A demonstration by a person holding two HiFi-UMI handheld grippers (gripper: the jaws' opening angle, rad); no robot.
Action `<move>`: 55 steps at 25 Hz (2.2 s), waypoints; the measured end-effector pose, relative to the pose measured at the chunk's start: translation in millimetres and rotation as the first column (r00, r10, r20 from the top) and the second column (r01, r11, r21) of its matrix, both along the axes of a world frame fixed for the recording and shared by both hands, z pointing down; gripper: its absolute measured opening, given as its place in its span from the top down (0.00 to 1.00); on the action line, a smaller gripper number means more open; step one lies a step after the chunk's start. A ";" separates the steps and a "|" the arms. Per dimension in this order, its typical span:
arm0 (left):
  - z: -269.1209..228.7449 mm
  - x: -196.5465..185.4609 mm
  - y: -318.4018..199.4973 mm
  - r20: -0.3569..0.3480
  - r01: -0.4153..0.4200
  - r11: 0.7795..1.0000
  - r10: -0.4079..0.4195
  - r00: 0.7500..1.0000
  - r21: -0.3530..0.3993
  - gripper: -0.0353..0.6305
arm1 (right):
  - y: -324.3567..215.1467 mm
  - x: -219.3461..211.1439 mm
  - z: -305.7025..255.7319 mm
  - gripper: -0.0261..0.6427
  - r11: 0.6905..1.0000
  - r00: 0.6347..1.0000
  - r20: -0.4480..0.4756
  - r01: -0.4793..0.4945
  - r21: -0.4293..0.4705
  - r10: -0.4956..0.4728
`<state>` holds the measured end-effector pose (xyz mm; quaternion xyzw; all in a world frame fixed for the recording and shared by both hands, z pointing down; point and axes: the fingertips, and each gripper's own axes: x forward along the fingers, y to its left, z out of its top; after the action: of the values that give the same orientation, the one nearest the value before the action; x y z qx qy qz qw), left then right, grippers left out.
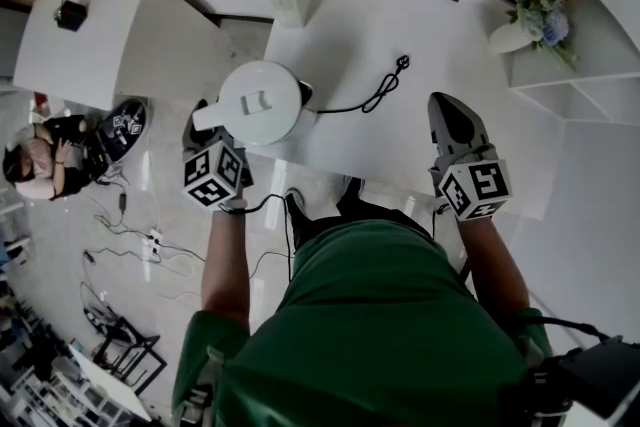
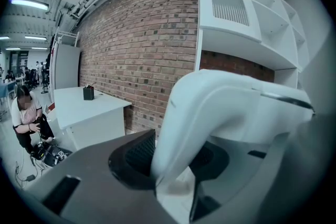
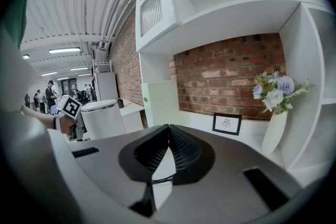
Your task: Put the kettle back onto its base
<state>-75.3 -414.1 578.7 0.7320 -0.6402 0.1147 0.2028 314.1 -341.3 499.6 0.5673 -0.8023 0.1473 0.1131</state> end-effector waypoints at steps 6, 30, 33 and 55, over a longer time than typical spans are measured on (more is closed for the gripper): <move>5.1 0.1 1.0 0.003 -0.007 1.000 0.007 1.000 -0.007 0.70 | 0.3 -7.8 -0.7 0.93 1.000 1.000 0.001 0.009 0.001 -0.009; 23.3 -0.2 11.0 0.074 -0.057 0.995 0.063 0.995 -0.076 0.61 | 15.1 -44.4 -13.4 0.93 0.999 0.999 0.034 0.036 0.027 -0.037; 24.7 -4.0 25.4 0.107 -0.051 0.995 0.060 0.992 -0.090 0.60 | 18.3 -56.2 -17.5 0.93 0.998 0.998 0.044 0.045 0.039 -0.047; 46.9 -27.8 81.1 0.228 -0.117 0.956 0.182 0.957 -0.268 0.53 | 87.0 -87.8 -47.7 0.93 0.996 0.998 0.047 -0.046 0.083 0.042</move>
<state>-103.2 -333.0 625.6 0.7266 -0.5833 0.3016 0.2022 226.3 -254.2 451.9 0.5856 -0.7974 0.1287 0.0679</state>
